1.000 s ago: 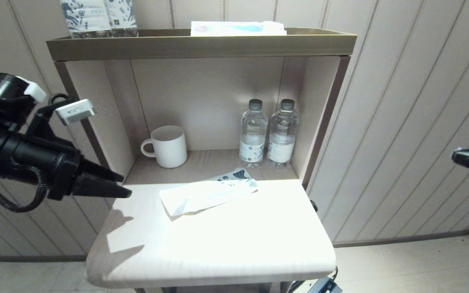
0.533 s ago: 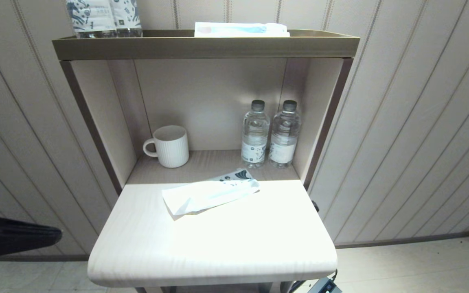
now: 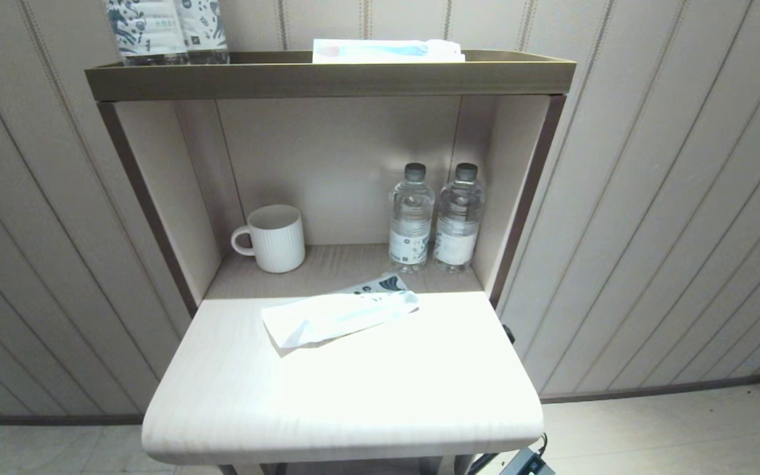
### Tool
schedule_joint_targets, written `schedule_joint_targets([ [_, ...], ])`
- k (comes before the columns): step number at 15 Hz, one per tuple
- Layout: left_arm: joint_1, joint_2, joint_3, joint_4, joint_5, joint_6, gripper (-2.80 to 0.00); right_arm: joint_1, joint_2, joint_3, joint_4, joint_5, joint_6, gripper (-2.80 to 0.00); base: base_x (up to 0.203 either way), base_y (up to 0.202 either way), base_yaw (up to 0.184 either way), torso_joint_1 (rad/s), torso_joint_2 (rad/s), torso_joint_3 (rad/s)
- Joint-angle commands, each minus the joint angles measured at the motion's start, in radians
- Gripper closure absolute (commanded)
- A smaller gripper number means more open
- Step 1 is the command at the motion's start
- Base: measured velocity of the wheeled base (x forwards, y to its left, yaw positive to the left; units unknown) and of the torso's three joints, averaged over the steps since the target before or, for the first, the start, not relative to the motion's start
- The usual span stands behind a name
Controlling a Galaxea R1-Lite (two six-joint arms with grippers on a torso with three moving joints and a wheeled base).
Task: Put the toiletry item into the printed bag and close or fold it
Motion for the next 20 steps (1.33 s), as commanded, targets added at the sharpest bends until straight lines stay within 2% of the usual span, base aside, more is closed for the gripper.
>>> schedule_joint_targets([
  [1,-0.054,-0.217,0.05,0.145,-0.017,-0.064,0.0,-0.036,-0.188,0.145,0.031,-0.136,-0.008,0.0,0.0,0.0,0.0,0.0,0.0,0.0],
  [2,-0.057,-0.255,0.07,0.176,-0.026,-0.1,0.0,-0.035,-0.228,0.199,0.038,-0.178,-0.01,0.0,0.0,0.0,0.0,0.0,0.0,0.0],
  [4,-0.04,-0.369,0.144,0.15,-0.011,-0.117,0.0,-0.014,-0.266,0.318,0.021,-0.317,-0.037,0.0,0.0,0.0,0.0,0.0,0.0,0.0],
  [5,-0.035,-0.433,0.204,0.117,0.026,-0.101,0.0,-0.006,-0.292,0.383,-0.021,-0.353,-0.054,0.0,0.0,0.0,0.0,0.0,0.0,0.0],
  [7,-0.031,-0.471,0.365,-0.005,0.196,-0.083,0.0,0.001,-0.403,0.518,-0.138,-0.426,-0.072,0.0,0.0,0.0,0.0,0.0,0.0,0.0],
  [8,-0.03,-0.473,0.471,-0.153,0.274,-0.084,0.0,0.003,-0.429,0.599,-0.253,-0.526,-0.07,0.0,0.0,0.0,0.0,0.0,0.0,0.0],
  [10,-0.029,-0.475,0.702,-0.533,0.379,-0.047,0.0,0.006,-0.44,0.675,-0.433,-0.637,0.024,0.0,0.0,0.0,0.0,0.0,0.0,0.0],
  [11,-0.029,-0.476,0.782,-0.724,0.401,-0.021,0.0,0.006,-0.441,0.689,-0.47,-0.663,0.046,0.0,0.0,0.0,0.0,0.0,0.0,0.0],
  [12,-0.029,-0.477,0.833,-0.835,0.39,0.001,0.0,0.006,-0.442,0.693,-0.478,-0.654,0.045,0.0,0.0,0.0,0.0,0.0,0.0,0.0],
  [14,-0.028,-0.477,0.886,-0.853,0.297,0.044,0.0,0.007,-0.442,0.694,-0.477,-0.626,0.011,0.0,0.0,0.0,0.0,0.0,0.0,0.0],
  [17,-0.028,-0.478,0.881,-0.818,0.32,-0.021,0.0,0.008,-0.442,0.695,-0.48,-0.628,0.026,0.0,0.0,0.0,0.0,0.0,0.0,0.0],
  [20,-0.028,-0.478,0.883,-0.82,0.324,-0.048,0.0,0.008,-0.442,0.696,-0.487,-0.641,0.062,0.0,0.0,0.0,0.0,0.0,0.0,0.0],
])
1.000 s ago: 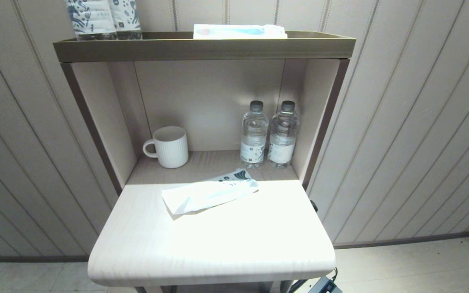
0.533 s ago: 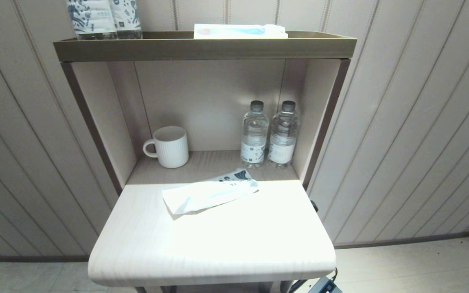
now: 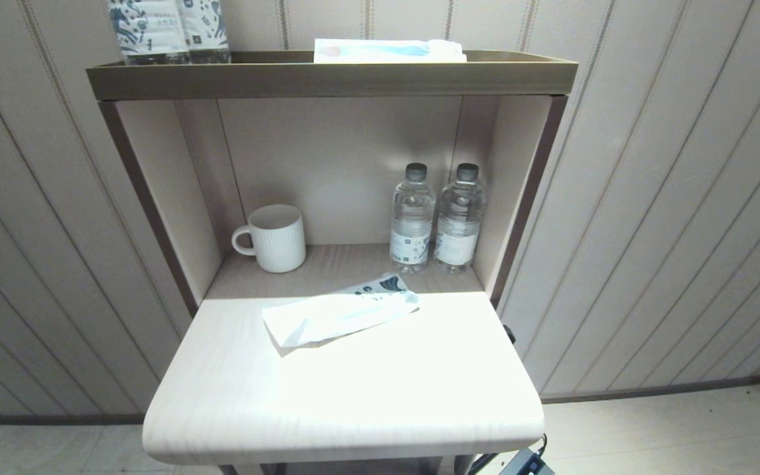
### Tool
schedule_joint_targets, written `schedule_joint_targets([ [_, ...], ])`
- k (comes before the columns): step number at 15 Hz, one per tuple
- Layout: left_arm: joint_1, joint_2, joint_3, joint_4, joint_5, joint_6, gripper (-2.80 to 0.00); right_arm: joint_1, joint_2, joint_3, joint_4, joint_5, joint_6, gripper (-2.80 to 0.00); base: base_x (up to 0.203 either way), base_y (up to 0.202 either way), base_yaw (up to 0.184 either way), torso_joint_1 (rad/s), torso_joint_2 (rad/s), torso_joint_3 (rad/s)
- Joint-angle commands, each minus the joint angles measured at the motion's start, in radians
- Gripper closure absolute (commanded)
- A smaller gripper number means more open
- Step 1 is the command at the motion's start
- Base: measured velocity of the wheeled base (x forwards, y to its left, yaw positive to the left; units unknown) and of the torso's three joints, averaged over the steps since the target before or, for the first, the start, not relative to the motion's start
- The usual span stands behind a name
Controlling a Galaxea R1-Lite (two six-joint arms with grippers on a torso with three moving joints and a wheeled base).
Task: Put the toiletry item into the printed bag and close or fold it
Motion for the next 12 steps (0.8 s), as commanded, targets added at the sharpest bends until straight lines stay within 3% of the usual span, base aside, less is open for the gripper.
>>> schedule_joint_targets([
  [1,0.0,0.002,0.005,-0.004,0.008,-0.026,0.0,0.0,0.001,0.0,0.0,-0.017,0.032,0.0,0.0,0.0,0.0,0.0,0.0,0.0],
  [4,-0.001,0.002,0.006,-0.025,0.022,-0.042,0.0,0.0,0.001,0.0,0.002,-0.018,0.036,0.0,0.0,0.0,0.0,0.0,0.0,0.0],
  [7,0.0,0.002,0.006,-0.031,0.027,-0.112,0.0,-0.001,0.001,0.0,0.002,-0.017,0.042,0.0,0.0,0.0,0.0,0.0,0.0,0.0],
  [12,0.0,0.002,0.006,-0.033,0.032,-0.112,0.0,-0.001,0.001,0.0,0.0,-0.026,0.226,0.0,0.0,0.0,0.0,0.0,0.0,0.0],
])
